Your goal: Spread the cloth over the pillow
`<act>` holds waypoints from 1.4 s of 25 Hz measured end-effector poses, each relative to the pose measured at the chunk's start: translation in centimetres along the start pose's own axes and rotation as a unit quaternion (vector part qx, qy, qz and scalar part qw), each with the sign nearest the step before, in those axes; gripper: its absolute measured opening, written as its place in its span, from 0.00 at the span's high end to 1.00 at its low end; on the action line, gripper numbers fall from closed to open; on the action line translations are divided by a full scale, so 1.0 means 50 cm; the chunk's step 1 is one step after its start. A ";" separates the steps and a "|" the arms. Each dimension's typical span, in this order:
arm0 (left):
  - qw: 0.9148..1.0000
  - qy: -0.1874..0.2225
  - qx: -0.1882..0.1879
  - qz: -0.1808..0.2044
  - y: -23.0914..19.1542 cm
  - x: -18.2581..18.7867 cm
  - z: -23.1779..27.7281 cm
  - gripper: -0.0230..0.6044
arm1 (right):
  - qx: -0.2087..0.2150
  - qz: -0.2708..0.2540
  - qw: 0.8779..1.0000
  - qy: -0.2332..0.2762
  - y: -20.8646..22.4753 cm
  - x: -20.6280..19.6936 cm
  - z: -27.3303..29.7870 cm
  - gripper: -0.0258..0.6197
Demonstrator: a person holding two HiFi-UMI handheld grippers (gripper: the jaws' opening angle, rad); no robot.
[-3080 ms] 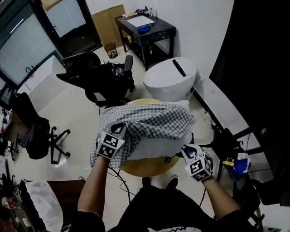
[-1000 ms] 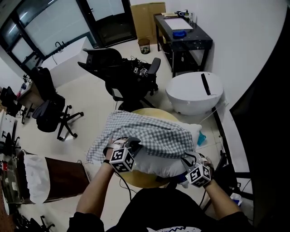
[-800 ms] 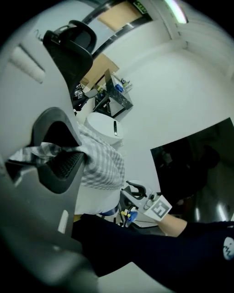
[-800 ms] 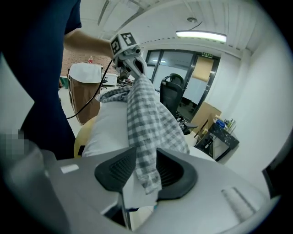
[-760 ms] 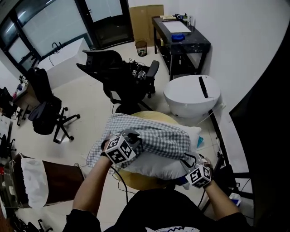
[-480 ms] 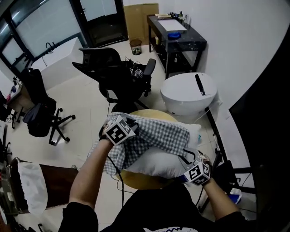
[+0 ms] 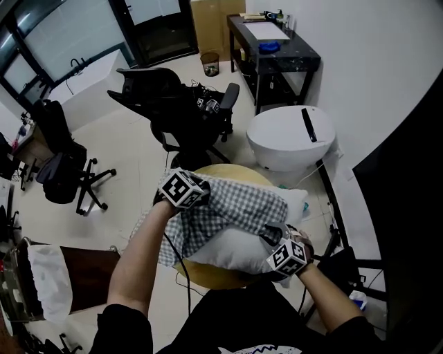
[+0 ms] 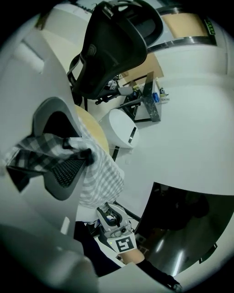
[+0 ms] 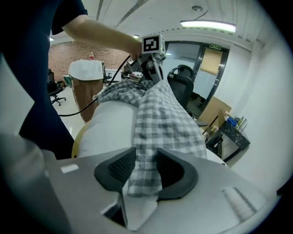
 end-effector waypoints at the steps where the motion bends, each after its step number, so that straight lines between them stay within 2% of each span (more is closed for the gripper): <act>1: 1.000 -0.003 -0.006 -0.006 0.002 -0.007 0.005 0.71 | 0.003 -0.004 1.000 0.002 0.001 -0.001 0.004 0.73; 3: 1.000 -0.002 -0.015 -0.011 0.007 -0.011 0.005 0.68 | 0.005 -0.011 1.000 0.007 0.007 0.001 0.002 0.80; 5: 1.000 0.005 -0.022 -0.013 0.013 -0.009 -0.007 0.66 | 0.001 -0.014 1.000 0.014 0.020 0.007 -0.008 0.93; 9: 1.000 0.015 -0.023 0.000 0.029 -0.011 -0.057 0.65 | -0.023 0.001 0.999 0.048 0.086 0.044 -0.046 0.94; 12: 0.999 0.031 -0.012 0.027 0.052 -0.003 -0.102 0.66 | -0.039 0.030 0.996 0.070 0.158 0.060 -0.071 0.94; 15: 0.997 0.044 -0.003 0.060 0.088 0.004 -0.137 0.76 | -0.059 0.048 0.994 0.081 0.238 0.067 -0.081 0.94; 17: 0.996 0.042 0.005 0.076 0.108 -0.001 -0.139 0.80 | -0.076 0.055 0.992 0.080 0.291 0.067 -0.087 0.94; 23: 0.989 0.018 0.069 0.132 0.109 -0.026 -0.078 0.81 | -0.106 0.084 0.990 0.040 0.410 0.042 -0.076 0.94; 26: 0.984 0.018 0.098 0.149 0.093 -0.018 -0.042 0.81 | -0.103 0.078 0.991 0.021 0.426 0.028 -0.052 0.94; 30: 0.982 0.004 0.118 0.146 0.055 -0.004 -0.007 0.81 | -0.088 0.066 0.994 0.006 0.414 0.017 -0.014 0.94; 32: 0.983 -0.010 0.111 0.146 0.047 0.003 0.009 0.79 | -0.078 0.062 0.995 0.001 0.401 0.012 0.003 0.94; 35: 0.986 -0.039 0.077 0.144 0.054 0.007 0.042 0.64 | -0.067 0.057 0.996 -0.002 0.383 0.011 0.020 0.94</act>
Point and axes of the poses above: the fingertips, and each gripper's own axes: z forward along the fingers, y to its right, x out of its top, the point moved 1 cm from there along -z, backward along the fingers, and after that the axes turned 8 degrees about -z, right-handed, at the moved point
